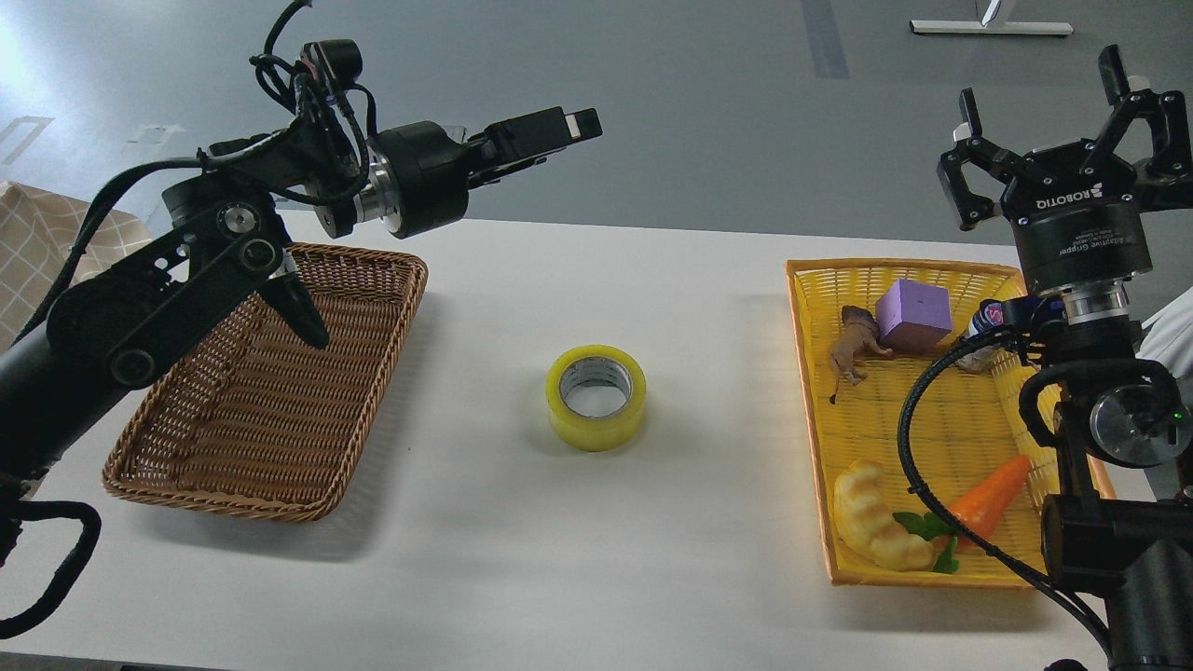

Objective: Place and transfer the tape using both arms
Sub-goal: 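Swing the left gripper over toward the tape roll on the table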

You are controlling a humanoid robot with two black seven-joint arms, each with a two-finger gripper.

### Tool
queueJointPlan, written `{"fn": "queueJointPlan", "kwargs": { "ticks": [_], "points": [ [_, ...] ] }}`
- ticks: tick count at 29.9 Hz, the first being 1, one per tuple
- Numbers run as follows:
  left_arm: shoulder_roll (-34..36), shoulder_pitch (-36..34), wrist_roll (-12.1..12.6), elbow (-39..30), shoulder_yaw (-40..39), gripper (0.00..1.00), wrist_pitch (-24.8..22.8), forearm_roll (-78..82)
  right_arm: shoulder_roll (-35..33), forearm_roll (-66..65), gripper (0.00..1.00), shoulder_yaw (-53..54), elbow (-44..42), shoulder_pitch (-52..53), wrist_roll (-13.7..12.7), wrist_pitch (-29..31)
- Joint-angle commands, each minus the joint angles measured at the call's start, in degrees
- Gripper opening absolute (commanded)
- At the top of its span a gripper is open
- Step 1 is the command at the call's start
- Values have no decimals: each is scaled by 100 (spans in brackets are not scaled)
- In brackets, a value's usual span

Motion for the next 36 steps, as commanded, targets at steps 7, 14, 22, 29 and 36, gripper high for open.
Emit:
{"fn": "queueJointPlan", "kwargs": {
  "ticks": [7, 14, 22, 29, 36],
  "points": [
    [67, -39, -614, -10, 87, 98, -72, 84, 0, 1, 100, -10, 0, -4, 0, 0],
    [384, -390, -1142, -10, 728, 98, -72, 602, 0, 1, 100, -18, -8, -21, 0, 0],
    [437, -461, -1212, -10, 1247, 98, -72, 1507, 0, -8, 100, -18, -17, -39, 0, 0],
    [401, -400, -1107, 7, 1730, 98, -36, 2868, 0, 1, 100, -18, -26, -91, 0, 0],
    [340, -356, -467, 104, 2214, 98, -10, 2976, 0, 1, 100, -18, -70, -118, 0, 0]
  ]
}}
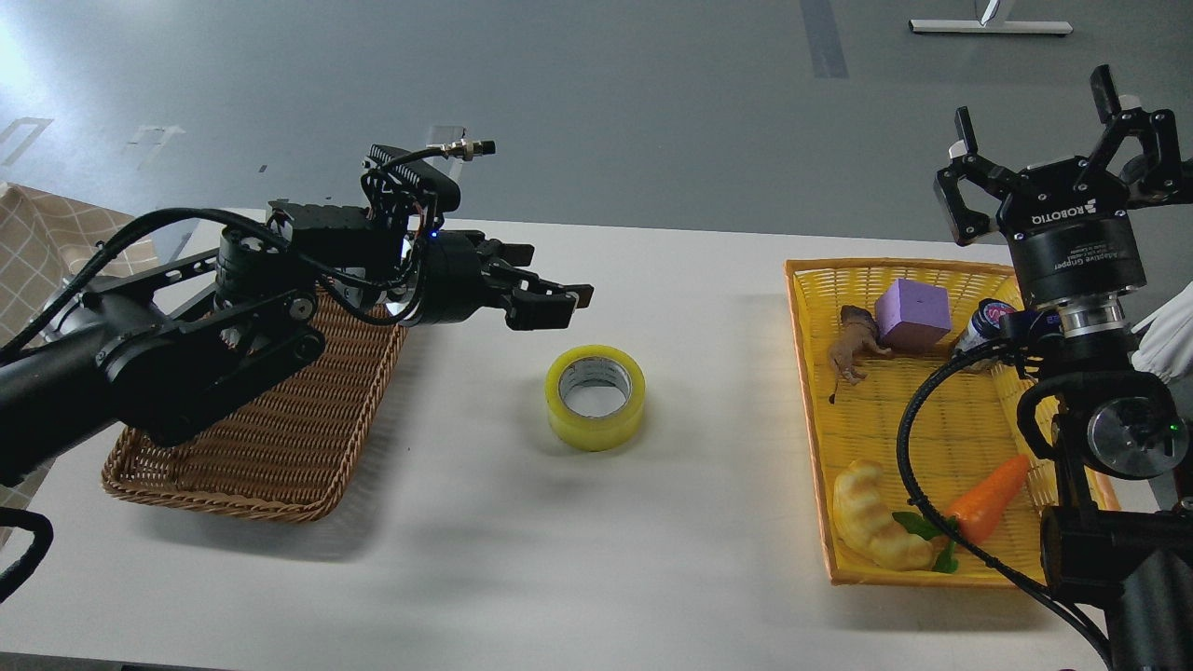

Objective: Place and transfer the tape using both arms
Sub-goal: 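Swing the left gripper over toward the tape roll on the table, then hook the left gripper into the tape roll's hole and grip it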

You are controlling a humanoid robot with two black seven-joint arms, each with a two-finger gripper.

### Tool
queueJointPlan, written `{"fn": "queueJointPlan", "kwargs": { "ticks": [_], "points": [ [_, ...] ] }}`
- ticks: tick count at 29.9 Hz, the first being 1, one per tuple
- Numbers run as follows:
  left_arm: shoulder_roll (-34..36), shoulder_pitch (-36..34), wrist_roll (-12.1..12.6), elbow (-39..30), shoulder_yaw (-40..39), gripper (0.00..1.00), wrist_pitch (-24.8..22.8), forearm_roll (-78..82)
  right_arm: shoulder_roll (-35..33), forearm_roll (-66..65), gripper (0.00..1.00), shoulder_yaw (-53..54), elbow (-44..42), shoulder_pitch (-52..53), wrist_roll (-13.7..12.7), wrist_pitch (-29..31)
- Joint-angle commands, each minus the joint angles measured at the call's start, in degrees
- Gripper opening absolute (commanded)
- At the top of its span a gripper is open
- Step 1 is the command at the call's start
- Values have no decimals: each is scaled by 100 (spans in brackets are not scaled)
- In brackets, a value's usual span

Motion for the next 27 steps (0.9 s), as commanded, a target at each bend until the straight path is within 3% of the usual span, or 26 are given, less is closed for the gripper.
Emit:
{"fn": "queueJointPlan", "kwargs": {
  "ticks": [1, 3, 11, 16, 27],
  "points": [
    [-24, 7, 380, 28, 256, 98, 26, 35, 0, 1, 100, 0, -38, -1, 1, 0],
    [-138, 42, 634, 71, 414, 98, 34, 35, 0, 1, 100, -8, -38, -10, 1, 0],
    [-376, 165, 688, 546, 503, 98, 34, 43, 0, -7, 100, -8, -38, -142, 1, 0],
    [-428, 244, 916, 581, 538, 98, 34, 43, 0, -7, 100, -8, -38, -168, 1, 0],
    [-868, 323, 978, 660, 538, 98, 34, 35, 0, -7, 100, -8, -38, -204, 1, 0]
  ]
}}
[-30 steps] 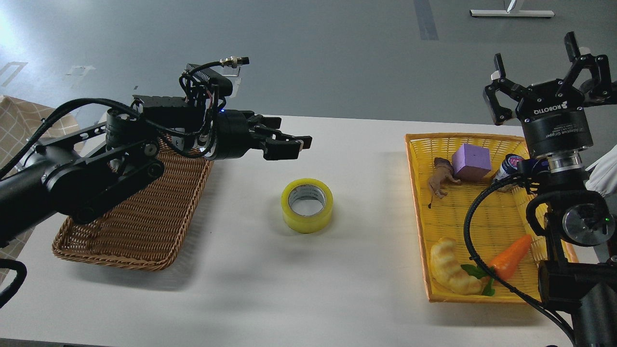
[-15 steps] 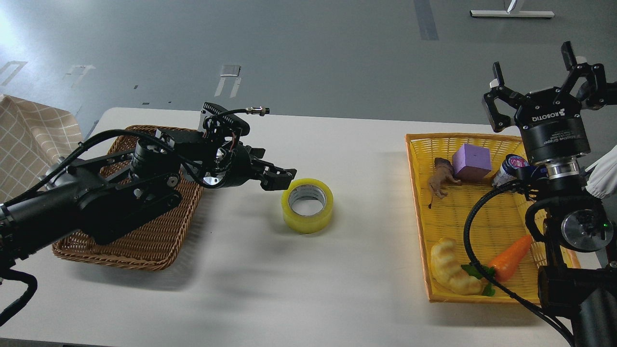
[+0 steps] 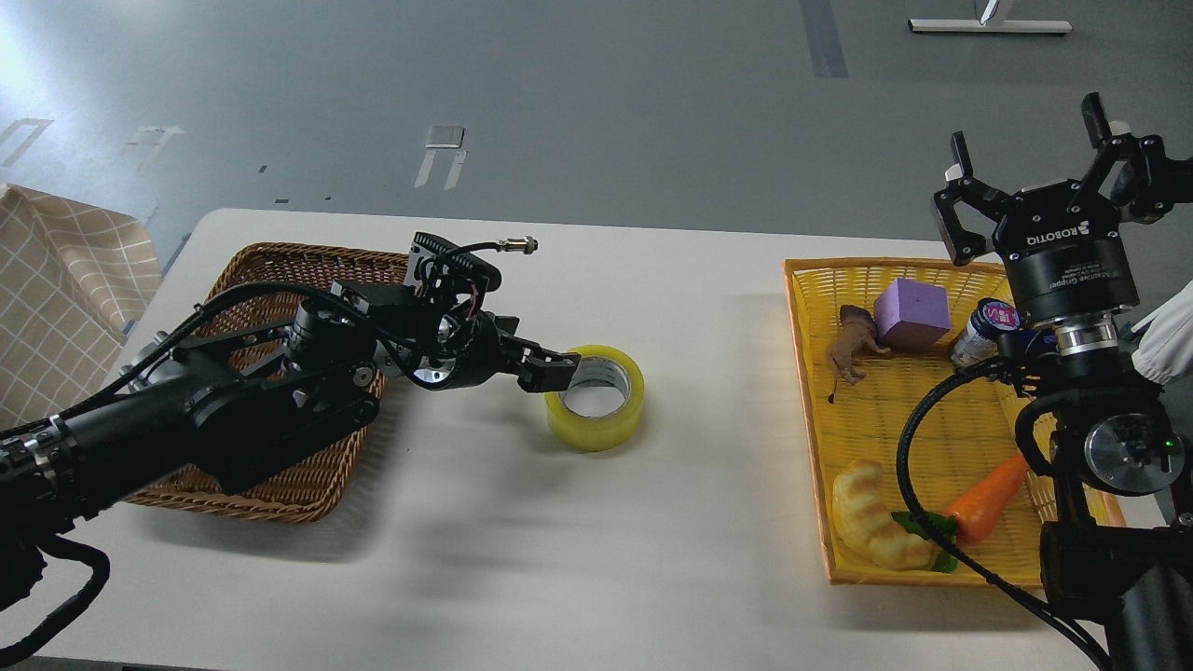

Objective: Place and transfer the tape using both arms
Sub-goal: 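Hook the left gripper into the tape roll's hole and grip it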

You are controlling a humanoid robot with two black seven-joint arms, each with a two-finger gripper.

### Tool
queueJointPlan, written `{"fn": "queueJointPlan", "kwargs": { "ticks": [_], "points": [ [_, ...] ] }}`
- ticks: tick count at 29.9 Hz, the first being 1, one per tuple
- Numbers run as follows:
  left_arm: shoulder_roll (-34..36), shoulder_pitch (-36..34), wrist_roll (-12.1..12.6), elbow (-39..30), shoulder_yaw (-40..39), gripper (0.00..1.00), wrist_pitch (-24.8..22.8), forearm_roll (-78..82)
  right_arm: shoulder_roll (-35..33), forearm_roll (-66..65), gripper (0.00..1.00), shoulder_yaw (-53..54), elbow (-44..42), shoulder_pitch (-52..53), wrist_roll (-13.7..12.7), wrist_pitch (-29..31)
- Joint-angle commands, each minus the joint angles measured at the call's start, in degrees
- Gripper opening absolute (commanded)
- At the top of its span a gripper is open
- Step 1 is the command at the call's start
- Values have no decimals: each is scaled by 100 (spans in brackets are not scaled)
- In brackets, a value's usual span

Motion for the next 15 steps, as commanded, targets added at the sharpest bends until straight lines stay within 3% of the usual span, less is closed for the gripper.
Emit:
{"fn": "queueJointPlan", "kwargs": {
  "ticks": [1, 9, 15],
  "points": [
    [-128, 8, 14, 8, -6, 98, -1, -7, 0, 0, 100, 0, 1, -18, 0, 0],
    [-313, 70, 41, 219, 73, 97, -1, -7, 0, 0, 100, 0, 1, -18, 0, 0],
    [-383, 122, 41, 350, 100, 89, 17, -16, 0, 0, 100, 0, -8, -27, 0, 0]
  ]
}}
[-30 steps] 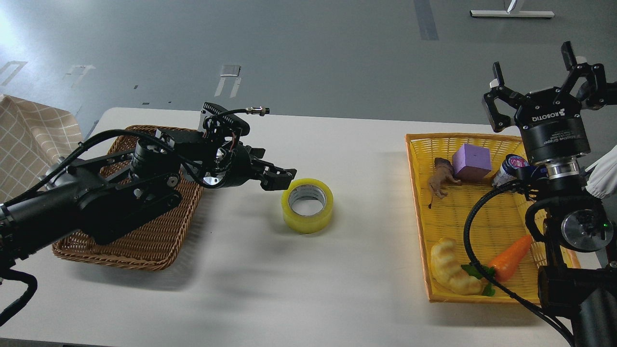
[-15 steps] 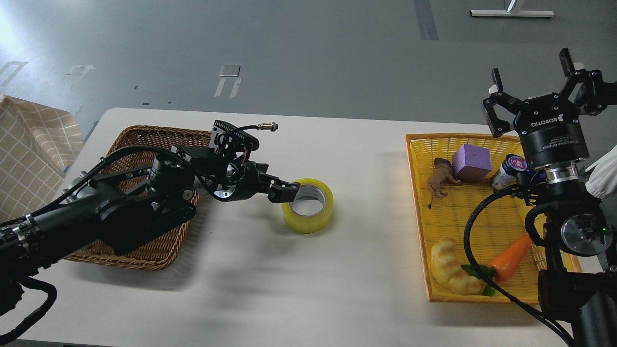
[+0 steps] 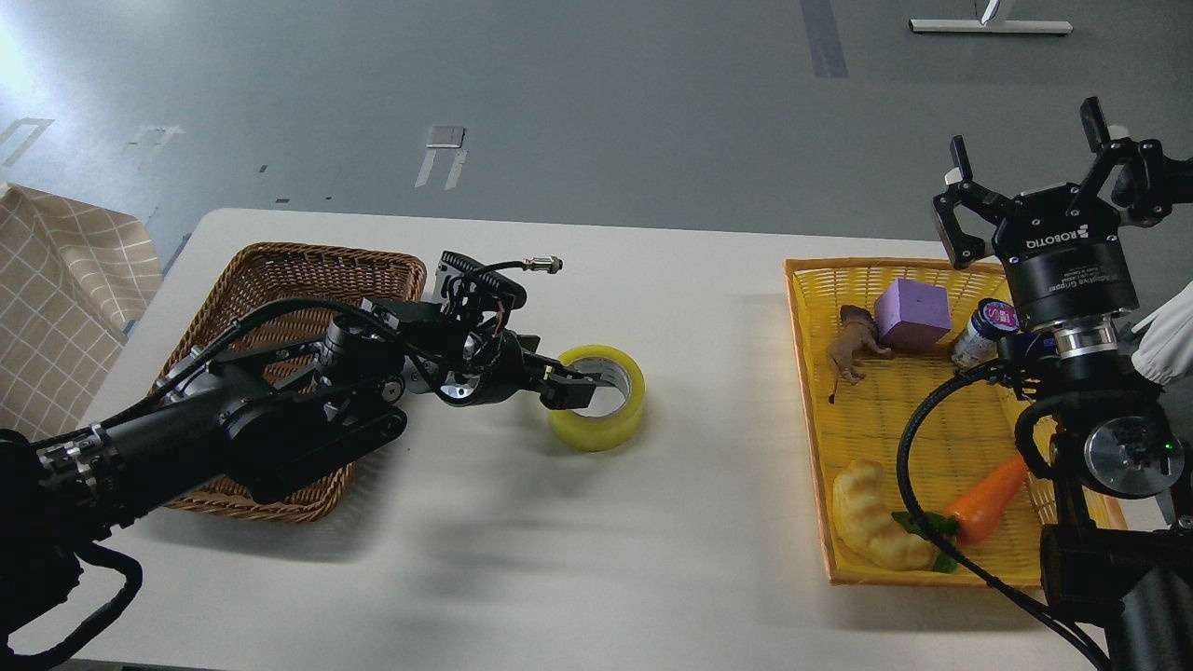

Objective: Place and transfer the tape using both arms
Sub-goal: 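Hook the left gripper into the tape roll's hole and grip it, then lift the tape roll and carry it over the wicker basket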

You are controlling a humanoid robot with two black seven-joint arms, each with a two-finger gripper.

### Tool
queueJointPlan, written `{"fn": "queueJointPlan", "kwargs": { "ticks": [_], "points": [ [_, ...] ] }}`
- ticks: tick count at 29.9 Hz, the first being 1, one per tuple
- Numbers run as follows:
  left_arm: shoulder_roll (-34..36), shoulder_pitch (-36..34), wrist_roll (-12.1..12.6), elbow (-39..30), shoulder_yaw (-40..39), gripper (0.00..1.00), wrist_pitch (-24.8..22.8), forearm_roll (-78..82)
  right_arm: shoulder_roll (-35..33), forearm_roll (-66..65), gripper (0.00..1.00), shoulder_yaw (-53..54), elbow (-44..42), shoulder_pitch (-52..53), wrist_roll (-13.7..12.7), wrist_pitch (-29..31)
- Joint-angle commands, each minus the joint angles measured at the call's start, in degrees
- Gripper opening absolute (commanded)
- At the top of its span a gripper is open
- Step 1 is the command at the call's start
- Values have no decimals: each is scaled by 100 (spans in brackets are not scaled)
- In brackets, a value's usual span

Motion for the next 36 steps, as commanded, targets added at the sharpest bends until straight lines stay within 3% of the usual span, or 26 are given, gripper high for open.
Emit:
{"fn": "queueJointPlan", "kwargs": {
  "ticks": [1, 5, 11, 14, 16, 18, 20, 28, 36],
  "points": [
    [-31, 25, 1, 121, 6, 89, 19, -8, 0, 0, 100, 0, 0, -4, 0, 0],
    [-75, 25, 1, 200, 6, 89, 63, -8, 0, 0, 100, 0, 8, -4, 0, 0],
    [-172, 43, 10, 323, 24, 76, 72, 1, 0, 0, 100, -8, 8, -13, 0, 0],
    [-242, 43, 10, 385, 120, 50, 133, 1, 0, 0, 100, 0, 8, -30, 0, 0],
    [-242, 43, 1, 394, 147, 43, 203, 1, 0, 0, 100, 0, 8, -48, 0, 0],
    [-251, 25, 10, 446, 243, 28, 300, 1, 0, 0, 100, 0, 8, -48, 0, 0],
    [-251, 8, -8, 595, 383, 0, 423, 10, 0, 0, 100, 0, 8, -57, 0, 0],
    [-286, -115, -157, 649, 542, 0, 775, 168, 0, 9, 100, 0, 17, -118, 0, 0],
    [153, -818, -254, 52, 481, 0, 810, 142, 0, 9, 100, 0, 26, -136, 0, 0]
  ]
}}
